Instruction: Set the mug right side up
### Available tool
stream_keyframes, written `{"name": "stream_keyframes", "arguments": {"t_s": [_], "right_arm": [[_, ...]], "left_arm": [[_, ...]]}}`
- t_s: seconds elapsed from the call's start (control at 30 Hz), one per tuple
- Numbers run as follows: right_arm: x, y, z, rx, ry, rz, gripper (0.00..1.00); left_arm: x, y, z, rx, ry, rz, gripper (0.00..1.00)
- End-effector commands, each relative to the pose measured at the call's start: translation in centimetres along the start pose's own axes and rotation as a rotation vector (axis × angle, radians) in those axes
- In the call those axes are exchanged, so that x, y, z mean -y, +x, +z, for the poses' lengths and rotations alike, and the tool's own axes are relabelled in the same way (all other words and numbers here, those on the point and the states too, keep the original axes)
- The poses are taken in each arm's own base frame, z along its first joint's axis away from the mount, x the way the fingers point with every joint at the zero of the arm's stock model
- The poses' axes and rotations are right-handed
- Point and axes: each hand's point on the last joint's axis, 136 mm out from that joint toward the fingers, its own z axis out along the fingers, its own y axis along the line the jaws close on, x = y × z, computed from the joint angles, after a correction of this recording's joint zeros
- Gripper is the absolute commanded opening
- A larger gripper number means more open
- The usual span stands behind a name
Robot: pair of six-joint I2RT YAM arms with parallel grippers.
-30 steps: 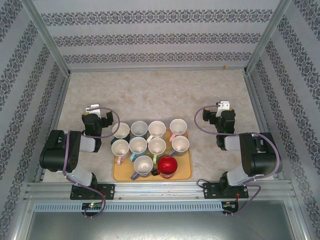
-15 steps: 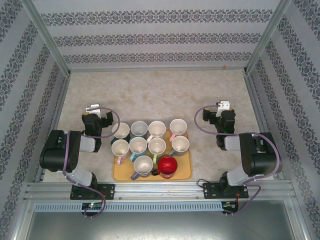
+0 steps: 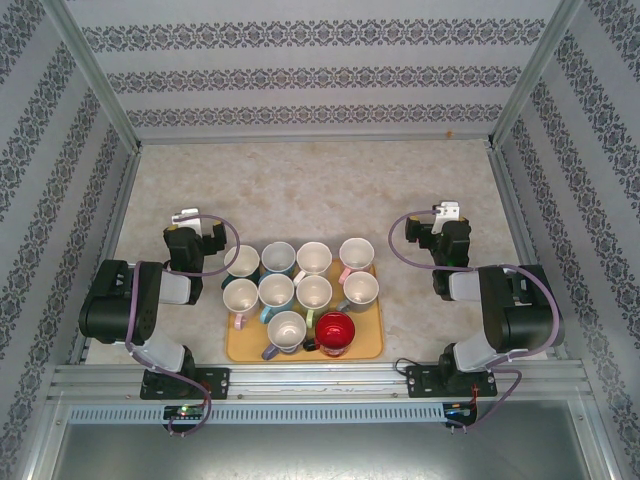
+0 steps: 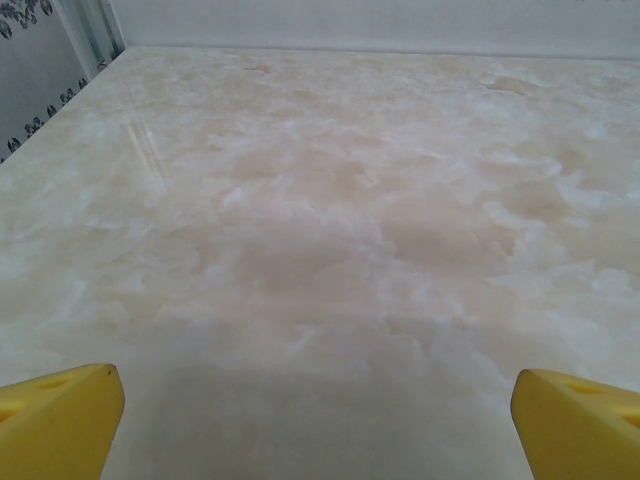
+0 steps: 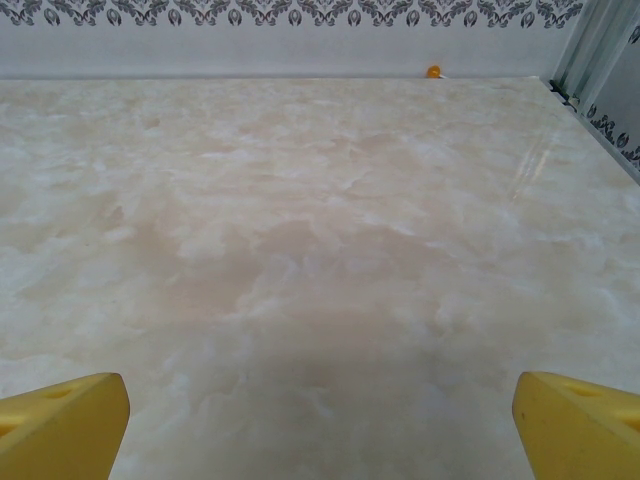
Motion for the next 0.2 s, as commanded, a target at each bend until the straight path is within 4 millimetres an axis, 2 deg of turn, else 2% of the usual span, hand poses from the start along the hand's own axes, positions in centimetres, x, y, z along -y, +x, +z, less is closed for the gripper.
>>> {"name": "stream_keyframes", "arguments": {"t_s": [0.0,0.17], "right_arm": [[-0.5,-1.2,-0.1,0.034,-0.019,-0.003,0.98],[-0.5,-1.2,-0.1,0.034,-0.019,-0.003,0.98]], "left_arm": [[0.3,-1.0,-0.1,0.038,0.006,0.014,1.00],[2.3,-0.9,0.2,0.014,0.113,0.059,1.00]]}}
